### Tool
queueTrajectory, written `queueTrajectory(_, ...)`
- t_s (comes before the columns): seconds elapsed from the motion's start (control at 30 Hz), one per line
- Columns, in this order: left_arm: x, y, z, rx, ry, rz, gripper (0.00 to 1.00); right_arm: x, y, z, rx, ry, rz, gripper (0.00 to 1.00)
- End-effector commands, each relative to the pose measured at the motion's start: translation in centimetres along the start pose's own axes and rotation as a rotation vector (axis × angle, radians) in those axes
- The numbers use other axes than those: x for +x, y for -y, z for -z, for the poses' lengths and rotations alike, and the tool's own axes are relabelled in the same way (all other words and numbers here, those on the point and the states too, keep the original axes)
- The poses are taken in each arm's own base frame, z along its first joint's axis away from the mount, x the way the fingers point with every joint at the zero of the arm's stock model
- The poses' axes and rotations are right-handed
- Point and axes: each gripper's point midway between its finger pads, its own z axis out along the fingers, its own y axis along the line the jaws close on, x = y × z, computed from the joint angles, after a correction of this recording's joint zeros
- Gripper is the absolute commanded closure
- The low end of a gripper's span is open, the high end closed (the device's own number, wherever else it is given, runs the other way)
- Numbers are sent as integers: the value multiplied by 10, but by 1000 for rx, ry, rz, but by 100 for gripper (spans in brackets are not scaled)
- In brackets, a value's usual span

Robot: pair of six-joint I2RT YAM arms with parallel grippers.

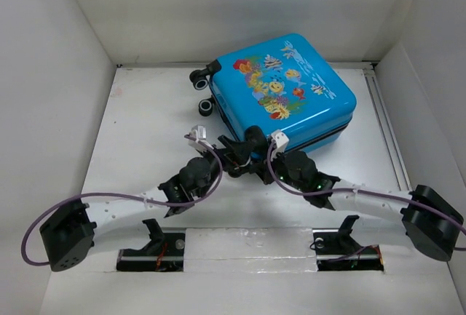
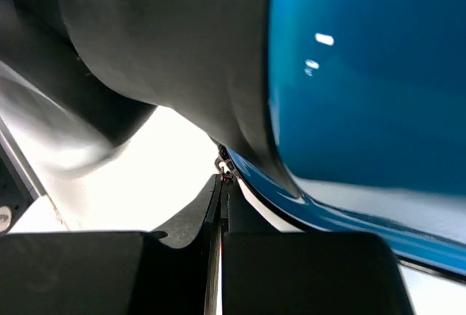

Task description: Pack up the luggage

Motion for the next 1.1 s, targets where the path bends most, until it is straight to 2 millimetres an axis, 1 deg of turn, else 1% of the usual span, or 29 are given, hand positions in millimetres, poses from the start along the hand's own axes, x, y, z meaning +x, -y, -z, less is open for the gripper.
queueTrajectory(0.0, -65, 2, -4, -53, 174, -48, 0, -39, -39, 17, -133, 128, -30, 100)
queueTrajectory(0.03, -81, 2, -7, -61, 214, -38, 0, -40, -37, 18, -120, 132, -31, 100)
queueTrajectory(0.07, -96, -2, -8, -84, 246, -36, 0, -43, -38, 21, -122, 139, -32, 100)
queueTrajectory(0.1, -112, -9, -9, -118, 288, -35, 0, -41, -37, 21, -118, 128, -31, 100)
queueTrajectory(0.13, -143, -30, -14, -183, 359, -26, 0, -44, -38, 24, -122, 139, -32, 100)
queueTrajectory(0.17, -164, -37, -17, -208, 402, -14, 0, -40, -36, 24, -119, 131, -31, 100)
queueTrajectory(0.2, -182, -50, -20, -243, 434, 7, 0, -40, -36, 24, -119, 131, -31, 100)
queueTrajectory(0.23, -209, -83, -26, -293, 447, 35, 0, -39, -38, 24, -129, 127, -30, 100)
queueTrajectory(0.27, -221, -97, -30, -292, 438, 68, 0, -38, -40, 24, -141, 122, -29, 100)
queueTrajectory(0.3, -236, -98, -34, -235, 453, 144, 0, -38, -40, 24, -142, 122, -29, 100)
queueTrajectory(0.33, -234, -96, -42, -159, 380, 168, 2, -32, -40, 23, -144, 99, -28, 100)
queueTrajectory(0.37, -245, -120, -49, -181, 388, 190, 5, -32, -40, 23, -144, 99, -28, 100)
queueTrajectory(0.4, -256, -115, -57, -146, 389, 200, 5, -32, -40, 23, -144, 99, -28, 100)
queueTrajectory(0.43, -258, -115, -64, -134, 371, 209, 5, -29, -40, 22, -149, 87, -27, 100)
queueTrajectory(0.47, -248, -127, -77, -149, 319, 219, 5, -29, -40, 22, -149, 87, -27, 100)
queueTrajectory(0.5, -253, -121, -86, -129, 309, 216, 5, -29, -40, 22, -149, 87, -27, 100)
queueTrajectory(0.6, -246, -118, -102, -44, 268, 258, 5, -27, -36, 20, -137, 82, -29, 100)
queueTrajectory(0.67, -246, -114, -106, 0, 266, 268, 6, -29, -39, 20, -151, 87, -29, 100)
queueTrajectory(0.7, -242, -116, -109, 14, 250, 283, 6, -29, -39, 20, -151, 87, -29, 100)
queueTrajectory(0.73, -248, -108, -109, 56, 271, 265, 7, -22, -36, 19, -144, 70, -28, 100)
queueTrajectory(0.77, -245, -108, -109, 70, 262, 273, 7, -22, -36, 19, -144, 69, -28, 100)
queueTrajectory(0.8, -241, -112, -112, 73, 246, 274, 10, -22, -36, 19, -144, 69, -28, 100)
queueTrajectory(0.83, -240, -113, -113, 77, 248, 272, 11, -18, -34, 17, -139, 59, -19, 100)
queueTrajectory(0.87, -238, -105, -117, 109, 237, 271, 11, -18, -34, 17, -139, 59, -19, 100)
queueTrajectory(0.9, -236, -110, -118, 99, 231, 276, 13, -15, -35, 16, -144, 47, -19, 100)
queueTrajectory(0.93, -235, -115, -124, 92, 227, 279, 15, -17, -36, 16, -148, 57, -19, 100)
queueTrajectory(0.97, -233, -109, -129, 109, 211, 275, 16, -15, -35, 14, -145, 48, -19, 100)
queueTrajectory(1.0, -229, -116, -131, 92, 201, 283, 16, -15, -35, 14, -145, 48, -19, 100)
queueTrajectory(1.07, -227, -118, -135, 98, 192, 282, 19, -12, -34, 13, -141, 40, -19, 100)
